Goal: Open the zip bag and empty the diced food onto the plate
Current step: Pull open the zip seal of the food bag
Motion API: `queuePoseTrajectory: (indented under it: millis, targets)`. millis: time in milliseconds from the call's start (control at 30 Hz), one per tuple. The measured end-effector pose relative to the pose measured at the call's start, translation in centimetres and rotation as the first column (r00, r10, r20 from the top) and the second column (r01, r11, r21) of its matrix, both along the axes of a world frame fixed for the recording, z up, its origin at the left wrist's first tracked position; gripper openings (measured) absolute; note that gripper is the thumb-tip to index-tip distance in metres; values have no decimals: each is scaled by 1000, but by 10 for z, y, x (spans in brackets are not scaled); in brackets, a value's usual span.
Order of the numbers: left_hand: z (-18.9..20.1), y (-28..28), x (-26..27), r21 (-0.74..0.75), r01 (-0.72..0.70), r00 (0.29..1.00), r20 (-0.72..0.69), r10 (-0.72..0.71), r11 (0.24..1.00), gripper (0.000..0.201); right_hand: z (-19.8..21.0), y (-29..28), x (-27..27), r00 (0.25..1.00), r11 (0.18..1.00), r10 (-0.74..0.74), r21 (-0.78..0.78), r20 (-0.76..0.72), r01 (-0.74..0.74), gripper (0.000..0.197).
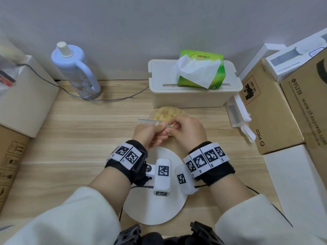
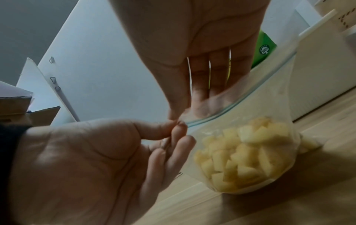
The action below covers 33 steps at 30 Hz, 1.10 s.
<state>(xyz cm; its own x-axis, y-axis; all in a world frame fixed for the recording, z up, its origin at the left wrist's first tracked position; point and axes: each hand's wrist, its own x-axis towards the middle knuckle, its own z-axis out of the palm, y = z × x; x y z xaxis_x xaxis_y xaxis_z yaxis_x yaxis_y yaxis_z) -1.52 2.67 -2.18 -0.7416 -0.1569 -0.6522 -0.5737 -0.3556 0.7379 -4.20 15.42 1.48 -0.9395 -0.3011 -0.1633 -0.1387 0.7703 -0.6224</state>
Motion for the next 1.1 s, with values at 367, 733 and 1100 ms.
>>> queuePoseTrajectory:
  millis: [367, 733, 1100]
  targets:
    - [4, -1, -2, -484, 198, 886, -284, -367, 852, 24, 6, 13, -25, 987, 990, 66, 112, 147, -83, 11]
    - [17, 1, -19, -367, 341, 902, -131, -411, 866, 26, 2, -8, -17, 994, 993, 108, 49, 22, -109, 7]
    - [10, -6, -23, -357, 398, 833, -246, -496, 845, 34, 4, 7, -28, 961, 975, 223, -40, 162, -219, 30]
